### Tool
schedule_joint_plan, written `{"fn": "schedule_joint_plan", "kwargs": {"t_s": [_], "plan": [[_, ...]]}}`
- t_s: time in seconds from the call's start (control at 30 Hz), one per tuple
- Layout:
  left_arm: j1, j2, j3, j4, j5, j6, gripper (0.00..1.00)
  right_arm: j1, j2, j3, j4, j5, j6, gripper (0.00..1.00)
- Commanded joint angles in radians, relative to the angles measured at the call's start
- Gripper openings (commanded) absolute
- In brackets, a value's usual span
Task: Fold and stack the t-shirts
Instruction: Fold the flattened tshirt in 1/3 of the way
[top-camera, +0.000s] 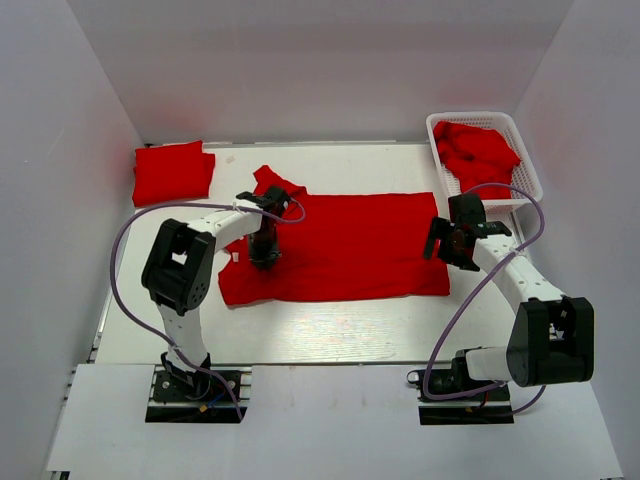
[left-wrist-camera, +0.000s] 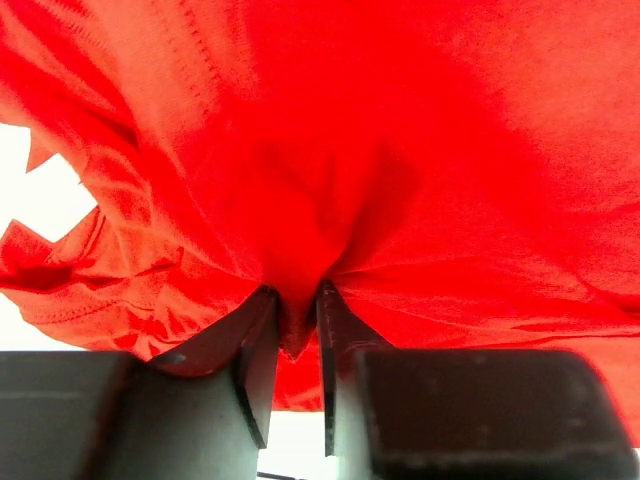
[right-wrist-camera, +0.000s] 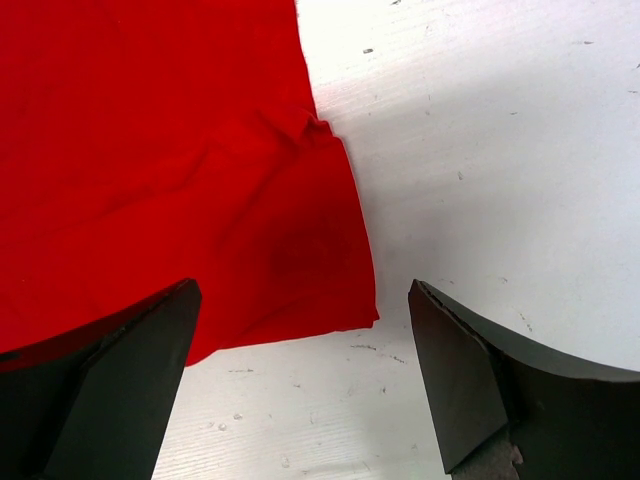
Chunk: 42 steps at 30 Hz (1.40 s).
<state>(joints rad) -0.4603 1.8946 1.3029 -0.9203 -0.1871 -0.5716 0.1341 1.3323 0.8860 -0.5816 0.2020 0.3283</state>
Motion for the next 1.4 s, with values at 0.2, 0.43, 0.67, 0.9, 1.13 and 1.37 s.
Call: {"fn": "schedule_joint_plan", "kwargs": {"t_s": [0.2, 0.43, 0.67, 0.9, 1.13, 1.37], "plan": [[-0.003, -0.061, 0.032, -0.072, -0.014, 0.007, 0.37, 0.001, 0.002, -0.005, 0.003, -0.012, -0.014, 0.90], [-0.003, -0.092, 0.041, -0.072, 0.020, 0.007, 0.37, -0.001, 0.005, -0.004, 0.003, -0.010, -0.014, 0.90], [-0.003, -0.092, 0.041, -0.074, 0.038, 0.016, 0.27, -0.001, 0.008, -0.002, 0.002, -0.010, -0.014, 0.90], [-0.003, -0.092, 0.050, -0.032, 0.038, 0.026, 0.00, -0.001, 0.011, -0.002, 0.000, -0.012, -0.014, 0.90], [-0.003, -0.031, 0.194, -0.003, 0.038, 0.056, 0.00, -0.001, 0.007, 0.004, 0.000, -0.010, -0.017, 0.90], [0.008, 0.130, 0.373, -0.023, 0.014, 0.087, 0.00, -0.001, -0.019, 0.010, 0.022, -0.022, -0.031, 0.90]]}}
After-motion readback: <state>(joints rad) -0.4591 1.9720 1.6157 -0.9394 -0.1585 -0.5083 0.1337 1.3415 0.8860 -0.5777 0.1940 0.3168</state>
